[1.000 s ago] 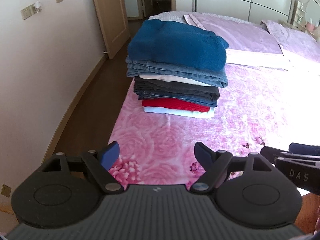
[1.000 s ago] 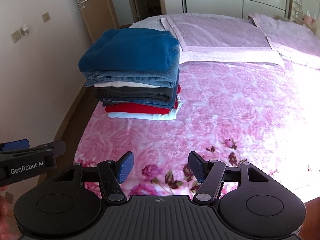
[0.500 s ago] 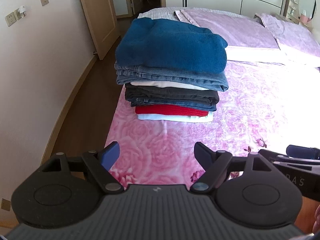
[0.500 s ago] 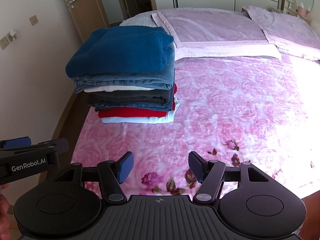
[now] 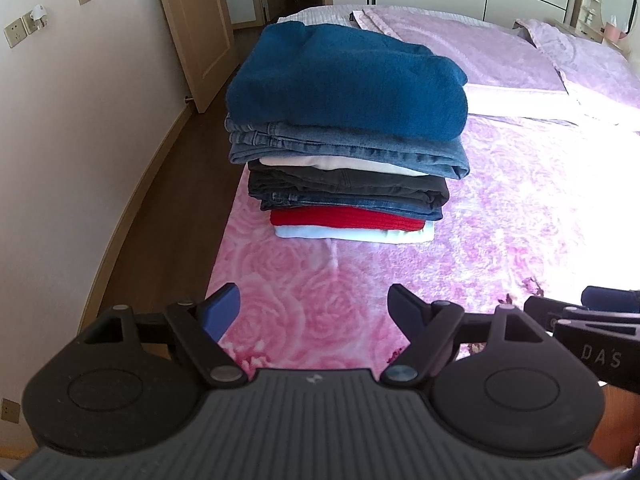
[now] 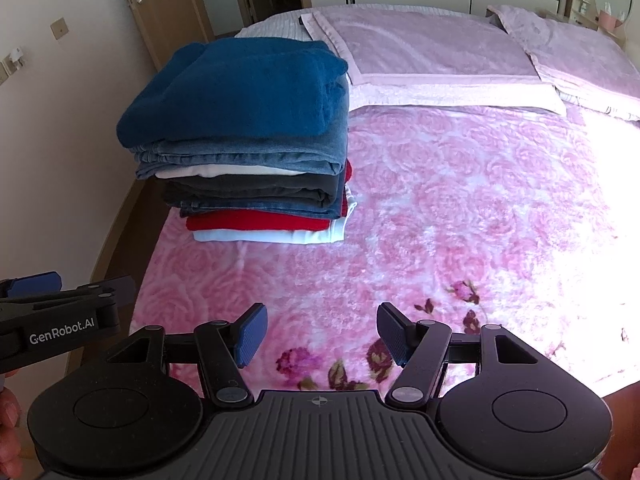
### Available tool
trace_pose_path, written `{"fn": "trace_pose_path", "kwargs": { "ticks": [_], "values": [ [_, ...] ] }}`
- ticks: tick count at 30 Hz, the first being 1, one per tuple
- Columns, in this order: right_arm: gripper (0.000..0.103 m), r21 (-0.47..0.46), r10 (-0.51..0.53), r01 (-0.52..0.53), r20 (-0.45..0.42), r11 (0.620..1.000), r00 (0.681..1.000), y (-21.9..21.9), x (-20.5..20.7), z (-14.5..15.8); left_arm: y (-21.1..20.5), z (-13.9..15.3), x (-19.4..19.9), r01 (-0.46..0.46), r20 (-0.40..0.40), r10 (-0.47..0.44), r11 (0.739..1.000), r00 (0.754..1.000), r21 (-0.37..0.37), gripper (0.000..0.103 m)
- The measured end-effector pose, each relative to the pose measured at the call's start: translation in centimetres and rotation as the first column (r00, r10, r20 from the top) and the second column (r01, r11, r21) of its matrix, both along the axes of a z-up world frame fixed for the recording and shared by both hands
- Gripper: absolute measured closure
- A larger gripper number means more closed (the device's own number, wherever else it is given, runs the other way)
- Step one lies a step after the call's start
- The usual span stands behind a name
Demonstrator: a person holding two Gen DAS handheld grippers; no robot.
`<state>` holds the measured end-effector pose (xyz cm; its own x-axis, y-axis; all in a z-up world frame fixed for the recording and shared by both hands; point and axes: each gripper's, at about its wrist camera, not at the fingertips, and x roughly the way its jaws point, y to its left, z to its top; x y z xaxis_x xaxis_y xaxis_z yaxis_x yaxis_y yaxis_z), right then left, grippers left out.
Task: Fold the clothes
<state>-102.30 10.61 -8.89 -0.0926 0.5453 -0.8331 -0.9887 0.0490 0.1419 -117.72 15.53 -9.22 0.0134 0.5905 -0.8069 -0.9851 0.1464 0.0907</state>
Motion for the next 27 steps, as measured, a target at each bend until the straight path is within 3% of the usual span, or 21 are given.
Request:
{"fn": "trace_pose_path", "kwargs": {
  "ticks": [27],
  "values": [
    [0.039,0.020,0.013,-0.013,-0.010,1.000,1.000,2.3,1.2,-1.3,1.6,-0.8,1.5,-0.006,0.000,0.006,0.998,1.000,0.065,0.024]
  ]
}}
